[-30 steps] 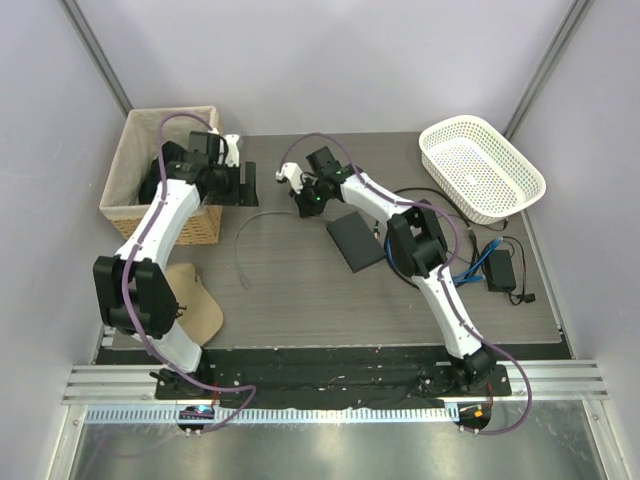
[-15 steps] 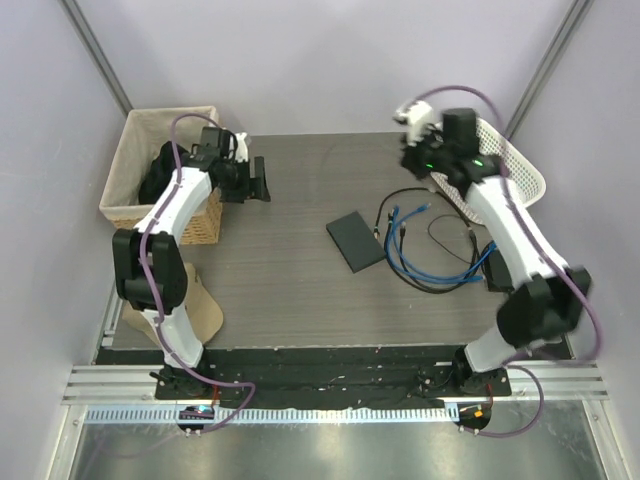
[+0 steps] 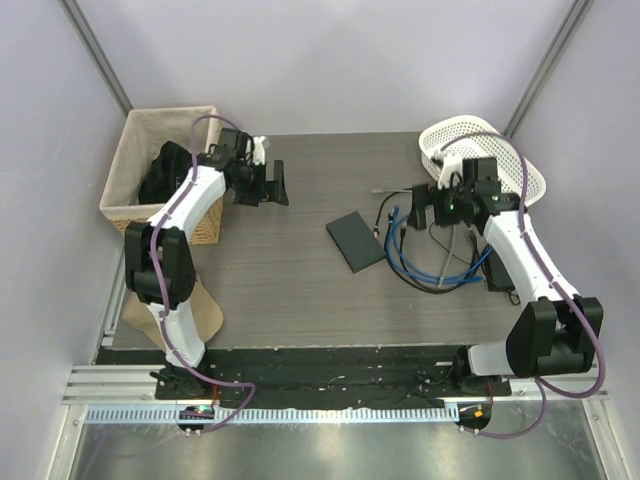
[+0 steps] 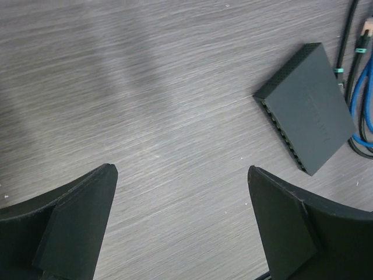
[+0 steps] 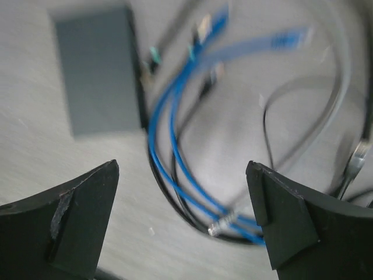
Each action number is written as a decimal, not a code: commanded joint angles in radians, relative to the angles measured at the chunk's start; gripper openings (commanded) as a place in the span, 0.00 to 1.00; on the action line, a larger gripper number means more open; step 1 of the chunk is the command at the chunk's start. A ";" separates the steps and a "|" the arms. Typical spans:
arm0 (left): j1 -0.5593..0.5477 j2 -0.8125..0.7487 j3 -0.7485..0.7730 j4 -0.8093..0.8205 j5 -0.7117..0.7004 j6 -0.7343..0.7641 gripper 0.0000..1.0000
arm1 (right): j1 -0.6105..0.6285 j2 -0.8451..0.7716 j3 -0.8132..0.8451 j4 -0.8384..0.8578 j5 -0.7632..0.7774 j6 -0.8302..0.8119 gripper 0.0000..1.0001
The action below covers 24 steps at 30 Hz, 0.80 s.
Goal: Pull the plug from the switch port
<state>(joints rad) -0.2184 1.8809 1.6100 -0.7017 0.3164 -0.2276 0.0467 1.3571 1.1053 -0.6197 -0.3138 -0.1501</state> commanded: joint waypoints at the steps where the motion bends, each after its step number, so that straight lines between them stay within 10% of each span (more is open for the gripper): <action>1: -0.007 -0.025 0.089 0.001 -0.022 0.040 1.00 | 0.027 0.048 0.237 0.202 0.026 0.148 1.00; 7: -0.009 -0.052 0.192 -0.024 -0.105 0.108 1.00 | 0.174 0.198 0.424 0.192 0.499 0.146 1.00; 18: -0.007 -0.115 0.545 0.027 -0.201 0.263 1.00 | 0.305 0.229 0.640 0.324 0.599 0.112 1.00; 24: -0.007 -0.177 0.487 0.137 -0.263 0.255 1.00 | 0.306 0.234 0.693 0.327 0.565 0.126 1.00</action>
